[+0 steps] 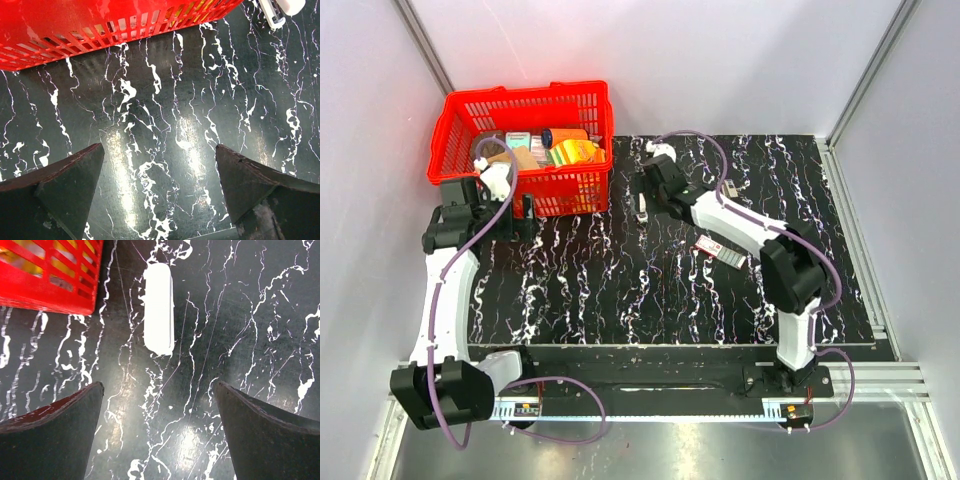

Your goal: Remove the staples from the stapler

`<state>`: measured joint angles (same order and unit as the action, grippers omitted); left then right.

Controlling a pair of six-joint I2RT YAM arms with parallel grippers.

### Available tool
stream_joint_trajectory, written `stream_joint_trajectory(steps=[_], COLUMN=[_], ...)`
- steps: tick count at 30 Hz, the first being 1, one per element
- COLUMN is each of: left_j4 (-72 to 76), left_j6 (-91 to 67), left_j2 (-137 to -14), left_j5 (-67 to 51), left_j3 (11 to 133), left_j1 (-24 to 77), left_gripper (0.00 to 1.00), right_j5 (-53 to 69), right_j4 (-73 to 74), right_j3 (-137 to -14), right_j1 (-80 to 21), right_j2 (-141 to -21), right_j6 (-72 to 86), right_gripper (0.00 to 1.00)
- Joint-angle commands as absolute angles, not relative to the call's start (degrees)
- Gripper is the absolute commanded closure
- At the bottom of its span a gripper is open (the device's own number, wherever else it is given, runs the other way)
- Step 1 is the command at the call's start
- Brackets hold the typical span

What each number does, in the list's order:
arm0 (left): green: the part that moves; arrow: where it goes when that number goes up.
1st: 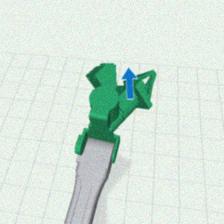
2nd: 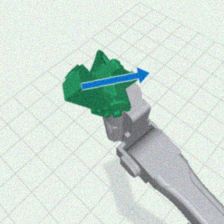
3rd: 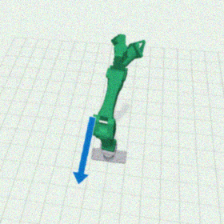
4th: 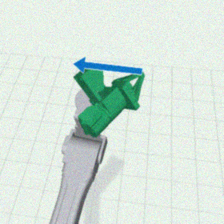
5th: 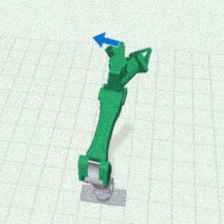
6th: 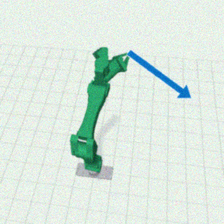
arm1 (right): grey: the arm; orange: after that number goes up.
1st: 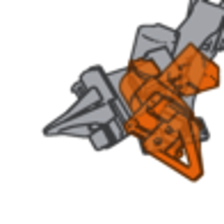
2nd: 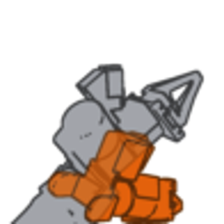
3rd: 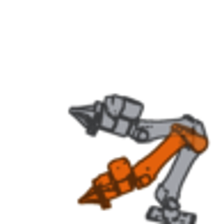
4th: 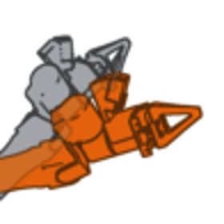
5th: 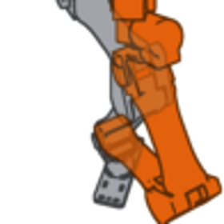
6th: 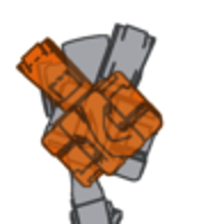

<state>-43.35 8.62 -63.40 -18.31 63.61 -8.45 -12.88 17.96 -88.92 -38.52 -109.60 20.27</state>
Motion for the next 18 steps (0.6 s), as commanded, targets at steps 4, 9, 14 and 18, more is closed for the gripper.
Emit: stream_joint_trajectory(steps=[4, 9, 14, 18], left_j4=[-42.5, -41.9, -41.8, -41.9], left_j6=[9.9, 10.0, 10.7, 11.3], left_j2=[-63.1, -62.8, -62.1, -62.2], left_j5=[-20.3, -20.5, -20.1, -20.0], left_j3=[64.8, 63.9, 63.6, 63.2], left_j1=[-9.9, -10.1, -10.1, -10.1], left_gripper=[0.01, 0.01, 0.01, 0.01], right_j5=[-16.5, -17.6, -18.7, -17.9], right_j4=[20.9, 24.1, 23.9, 23.0], right_j3=[-100.1, -108.8, -112.1, -112.8], right_j1=[-38.8, -39.0, -39.0, -39.0], right_j2=[-118.8, -127.1, -131.4, -132.5], right_j6=[14.4, 10.6, 9.1, 9.3], right_gripper=[0.01, 0.01, 0.05, 0.17])
